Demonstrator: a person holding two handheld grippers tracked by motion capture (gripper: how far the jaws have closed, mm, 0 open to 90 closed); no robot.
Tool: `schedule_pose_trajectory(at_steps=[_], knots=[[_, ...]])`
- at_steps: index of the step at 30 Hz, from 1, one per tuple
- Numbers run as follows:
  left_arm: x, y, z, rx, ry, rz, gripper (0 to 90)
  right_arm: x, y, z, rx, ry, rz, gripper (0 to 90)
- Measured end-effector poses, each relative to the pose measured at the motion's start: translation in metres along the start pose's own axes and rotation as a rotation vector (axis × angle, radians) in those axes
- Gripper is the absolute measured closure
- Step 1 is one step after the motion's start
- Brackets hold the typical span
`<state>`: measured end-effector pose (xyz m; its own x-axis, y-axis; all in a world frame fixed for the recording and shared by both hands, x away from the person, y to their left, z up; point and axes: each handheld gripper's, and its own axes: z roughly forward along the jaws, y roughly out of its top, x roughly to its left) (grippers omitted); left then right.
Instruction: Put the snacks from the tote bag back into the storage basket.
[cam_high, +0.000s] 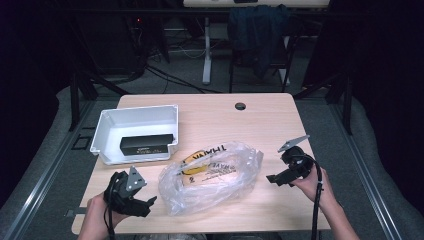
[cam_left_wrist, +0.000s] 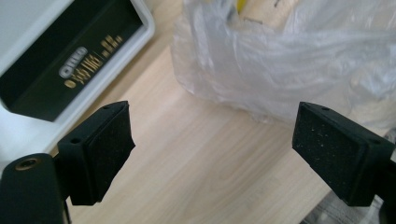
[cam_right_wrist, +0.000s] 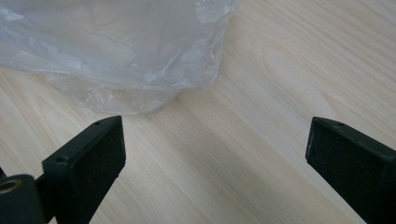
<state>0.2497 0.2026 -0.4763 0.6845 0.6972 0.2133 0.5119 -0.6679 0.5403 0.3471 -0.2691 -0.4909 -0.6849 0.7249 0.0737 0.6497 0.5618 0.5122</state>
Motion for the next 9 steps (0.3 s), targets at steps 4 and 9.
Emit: schedule_pose_trajectory(at_steps=[4, 9], knots=[[-0.003, -0.005, 0.010, 0.039, -0.016, 0.008, 11.6, 0.000, 0.000, 0.002, 0.008, -0.001, -0.003, 2.5], [-0.003, -0.008, 0.014, 0.024, -0.030, -0.005, 11.8, 0.000, 0.000, 0.006, 0.041, -0.013, -0.011, 0.7]])
